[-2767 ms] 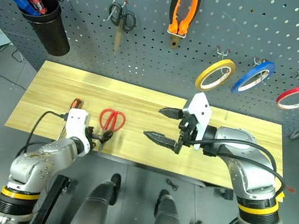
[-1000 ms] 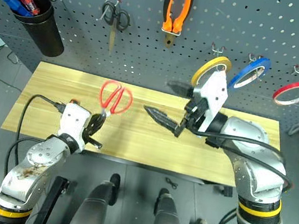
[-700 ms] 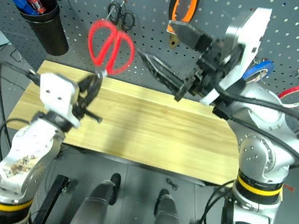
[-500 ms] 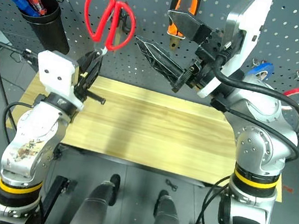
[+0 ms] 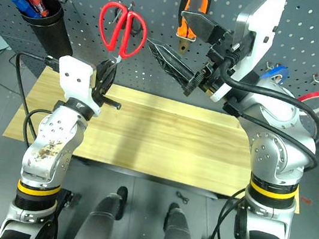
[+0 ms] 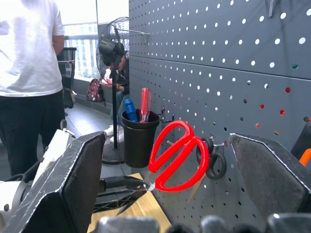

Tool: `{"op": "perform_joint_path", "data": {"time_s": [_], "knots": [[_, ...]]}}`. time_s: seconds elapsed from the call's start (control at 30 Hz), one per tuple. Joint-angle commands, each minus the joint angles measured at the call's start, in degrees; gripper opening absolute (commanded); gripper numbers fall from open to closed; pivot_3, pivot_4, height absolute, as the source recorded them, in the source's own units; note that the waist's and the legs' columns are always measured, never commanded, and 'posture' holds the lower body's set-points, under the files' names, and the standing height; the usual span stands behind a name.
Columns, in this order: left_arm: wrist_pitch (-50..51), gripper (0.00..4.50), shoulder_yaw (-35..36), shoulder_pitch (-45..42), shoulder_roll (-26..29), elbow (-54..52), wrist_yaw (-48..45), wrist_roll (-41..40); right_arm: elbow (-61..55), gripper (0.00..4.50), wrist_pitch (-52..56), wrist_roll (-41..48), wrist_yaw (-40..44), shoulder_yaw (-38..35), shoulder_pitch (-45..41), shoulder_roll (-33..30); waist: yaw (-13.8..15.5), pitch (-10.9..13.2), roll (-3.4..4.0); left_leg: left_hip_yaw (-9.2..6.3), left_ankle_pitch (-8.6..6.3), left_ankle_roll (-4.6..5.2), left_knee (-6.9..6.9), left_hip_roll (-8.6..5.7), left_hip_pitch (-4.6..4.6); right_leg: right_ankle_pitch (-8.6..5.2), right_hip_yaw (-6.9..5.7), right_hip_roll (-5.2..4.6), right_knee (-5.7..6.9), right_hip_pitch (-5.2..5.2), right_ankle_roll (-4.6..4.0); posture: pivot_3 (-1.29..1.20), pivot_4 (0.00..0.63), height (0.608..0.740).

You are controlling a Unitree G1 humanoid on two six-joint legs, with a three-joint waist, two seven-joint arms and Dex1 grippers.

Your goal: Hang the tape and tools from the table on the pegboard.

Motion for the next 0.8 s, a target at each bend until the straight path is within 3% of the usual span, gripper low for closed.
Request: {"op": "perform_joint_path", "data": {"time_s": [0.03, 0.1, 0.2, 0.37, 0.53, 0.63, 0.8], "knots": [[-0.5, 0.13, 1.1, -2.1, -0.4, 1.6, -0.2, -0.6, -2.3, 4.50, -0.2, 0.4, -0.6, -1.0, -0.9, -0.9, -0.1, 0.0, 0.00, 0.00, 0.00, 0.00, 0.02, 0.00, 0.00, 0.02, 0.00, 0.00, 0.00, 0.00, 0.02, 0.04, 0.314, 0.740], [-0.8, 1.17, 1.3, -2.9, -0.4, 3.4, -0.5, -0.9, -2.4, 4.50, 0.2, 0.5, -0.7, -0.7, -0.7, -1.2, -0.1, 0.0, 0.00, 0.00, 0.00, 0.01, 0.04, 0.00, -0.01, 0.03, 0.00, 0.00, 0.01, 0.01, 0.01, 0.04, 0.314, 0.740], [-1.9, 2.21, 1.1, -3.0, -0.6, 4.9, -0.7, -0.9, -2.6, 4.50, 1.6, 1.0, -0.9, -0.2, 0.2, -1.7, -0.2, 0.0, -0.01, -0.01, 0.01, 0.01, 0.04, 0.00, -0.01, 0.03, 0.00, 0.00, 0.03, 0.00, 0.01, 0.04, 0.316, 0.740], [-2.7, 4.48, 0.7, -0.2, -0.6, 5.8, -0.6, 0.0, -4.0, 4.50, 4.8, 1.4, -1.7, 0.6, 2.9, -2.4, -0.2, 0.0, 0.00, -0.01, 0.01, 0.02, 0.07, 0.00, -0.01, 0.04, 0.01, 0.00, 0.07, 0.00, 0.01, 0.03, 0.334, 0.740], [-0.3, 4.48, 1.8, 8.1, 1.6, 4.8, -2.7, -0.6, -5.4, 4.50, 7.3, -1.4, 1.1, 5.2, 9.4, -6.6, -0.2, 0.0, 0.00, -0.01, 0.01, 0.03, 0.06, 0.01, -0.01, 0.04, 0.01, -0.01, 0.08, 0.01, 0.00, 0.04, 0.361, 0.740], [9.1, 4.48, 6.3, 12.0, 4.6, 5.5, -4.7, -4.3, -5.0, 4.50, 7.4, -3.0, 0.4, 10.0, 11.1, -4.0, -0.7, 0.0, 0.00, -0.01, 0.01, 0.03, 0.06, 0.06, 0.03, 0.05, 0.04, 0.04, 0.14, -0.02, -0.02, 0.06, 0.387, 0.740], [17.6, 4.48, 12.0, 9.7, 13.4, 11.2, -9.1, -6.9, -3.9, 4.50, 8.8, -6.9, 1.9, 18.7, 10.3, -2.2, -0.7, 0.1, -0.09, -0.07, 0.02, 0.03, 0.07, 0.17, 0.15, -0.09, 0.05, 0.16, 0.53, -0.13, -0.13, 0.08, 0.423, 0.740]]}}
